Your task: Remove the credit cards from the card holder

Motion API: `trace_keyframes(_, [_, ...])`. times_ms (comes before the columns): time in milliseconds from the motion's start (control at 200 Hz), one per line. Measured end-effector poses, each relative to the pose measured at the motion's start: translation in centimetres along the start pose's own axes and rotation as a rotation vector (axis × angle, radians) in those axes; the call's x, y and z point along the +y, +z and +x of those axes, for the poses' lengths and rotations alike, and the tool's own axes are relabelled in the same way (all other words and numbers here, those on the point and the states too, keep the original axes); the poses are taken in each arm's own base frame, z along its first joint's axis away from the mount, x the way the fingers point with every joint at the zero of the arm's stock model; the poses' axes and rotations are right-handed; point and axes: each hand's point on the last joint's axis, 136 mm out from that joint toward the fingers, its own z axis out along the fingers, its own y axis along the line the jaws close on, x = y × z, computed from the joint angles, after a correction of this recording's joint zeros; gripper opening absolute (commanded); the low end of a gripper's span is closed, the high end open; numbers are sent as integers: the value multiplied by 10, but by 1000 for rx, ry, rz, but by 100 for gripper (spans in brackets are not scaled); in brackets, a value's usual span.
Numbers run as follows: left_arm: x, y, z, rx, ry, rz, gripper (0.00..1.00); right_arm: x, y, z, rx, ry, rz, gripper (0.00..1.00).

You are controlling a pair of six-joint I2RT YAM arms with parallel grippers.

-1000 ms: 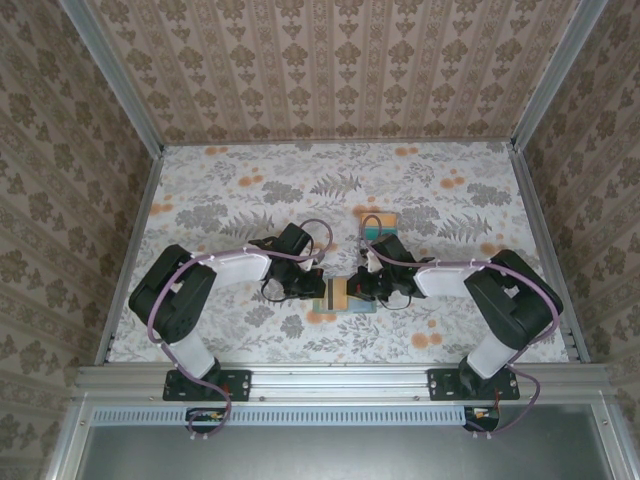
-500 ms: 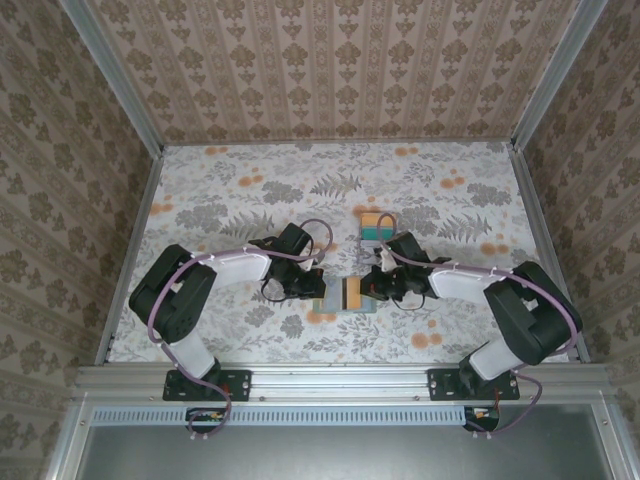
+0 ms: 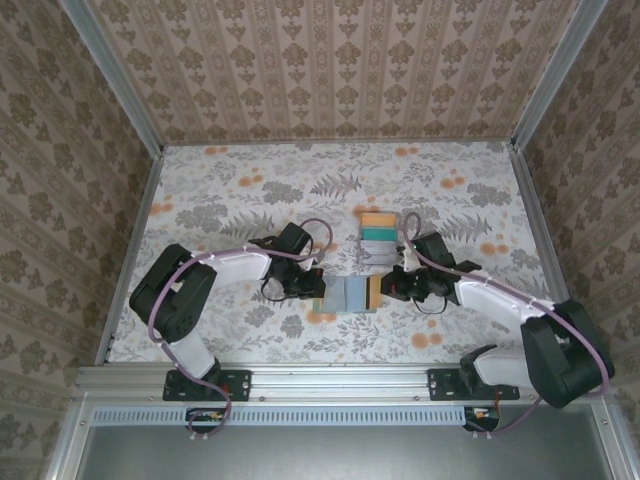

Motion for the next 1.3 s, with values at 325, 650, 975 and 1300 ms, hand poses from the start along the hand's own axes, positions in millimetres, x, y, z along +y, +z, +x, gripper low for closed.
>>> trace_keyframes(325, [-18,-32,-24,-89,32,6,37,55,-65,-58,-151,-257,85,0])
trace_keyframes(650, [-50,-114,-54,-359,86,60,99,65,-79,-119,-167,-681,315,0])
trace_keyframes(975, [-23,-164,-48,-553,29,-2,100,79,-70,-173,-104,-1079,464,0])
trace_keyframes(1300, [-5,-170,-41,-580,-28,-34,99,66,-52,-172,29,-1388,572,0])
